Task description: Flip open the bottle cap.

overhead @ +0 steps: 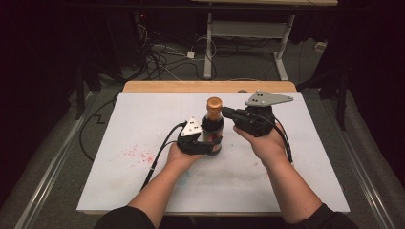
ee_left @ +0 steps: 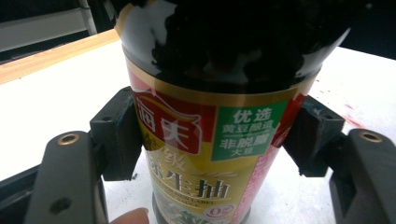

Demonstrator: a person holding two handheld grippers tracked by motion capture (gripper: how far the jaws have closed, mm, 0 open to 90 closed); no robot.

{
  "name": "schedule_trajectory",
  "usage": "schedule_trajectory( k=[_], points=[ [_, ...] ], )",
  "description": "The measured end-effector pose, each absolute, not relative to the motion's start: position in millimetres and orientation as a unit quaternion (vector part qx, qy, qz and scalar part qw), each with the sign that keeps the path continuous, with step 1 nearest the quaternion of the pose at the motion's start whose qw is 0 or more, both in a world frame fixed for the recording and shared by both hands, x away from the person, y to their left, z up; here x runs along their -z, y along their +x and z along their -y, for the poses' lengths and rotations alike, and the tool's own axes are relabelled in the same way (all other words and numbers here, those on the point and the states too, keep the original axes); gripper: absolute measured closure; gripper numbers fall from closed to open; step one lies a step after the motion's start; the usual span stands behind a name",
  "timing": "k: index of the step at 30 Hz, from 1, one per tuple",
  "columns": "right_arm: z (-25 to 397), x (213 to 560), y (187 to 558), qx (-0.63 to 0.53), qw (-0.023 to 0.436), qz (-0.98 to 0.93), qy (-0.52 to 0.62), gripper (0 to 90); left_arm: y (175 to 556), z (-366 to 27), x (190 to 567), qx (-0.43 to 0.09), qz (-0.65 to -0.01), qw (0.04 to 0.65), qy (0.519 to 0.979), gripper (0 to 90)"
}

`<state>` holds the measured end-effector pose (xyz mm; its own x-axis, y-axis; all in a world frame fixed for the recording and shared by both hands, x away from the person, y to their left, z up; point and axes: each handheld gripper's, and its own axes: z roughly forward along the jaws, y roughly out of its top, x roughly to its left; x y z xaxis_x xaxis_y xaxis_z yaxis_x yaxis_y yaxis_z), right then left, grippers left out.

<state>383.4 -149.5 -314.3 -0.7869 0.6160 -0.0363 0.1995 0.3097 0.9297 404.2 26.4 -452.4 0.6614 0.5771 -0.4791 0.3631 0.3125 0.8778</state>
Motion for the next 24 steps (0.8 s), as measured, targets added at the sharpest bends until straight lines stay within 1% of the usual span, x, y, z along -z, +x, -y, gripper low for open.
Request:
schedule_trajectory(
  k=[11, 18, 24],
  points=[
    [143.8, 310.8, 384.3, -0.514, 0.197, -0.793, 0.261, 90.0, 403.6, -25.7, 452.6, -0.081, -0.404, 0.700, 0.583, 28.6],
    [143.9, 309.7, 382.6, -0.511, 0.195, -0.795, 0.262, 90.0, 401.8, -22.7, 452.8, -0.094, -0.404, 0.698, 0.584, 29.0],
    [140.1, 306.7, 380.2, -0.502, 0.201, -0.799, 0.263, 90.0, 401.1, -22.5, 453.5, -0.098, -0.403, 0.697, 0.585, 29.3]
  ],
)
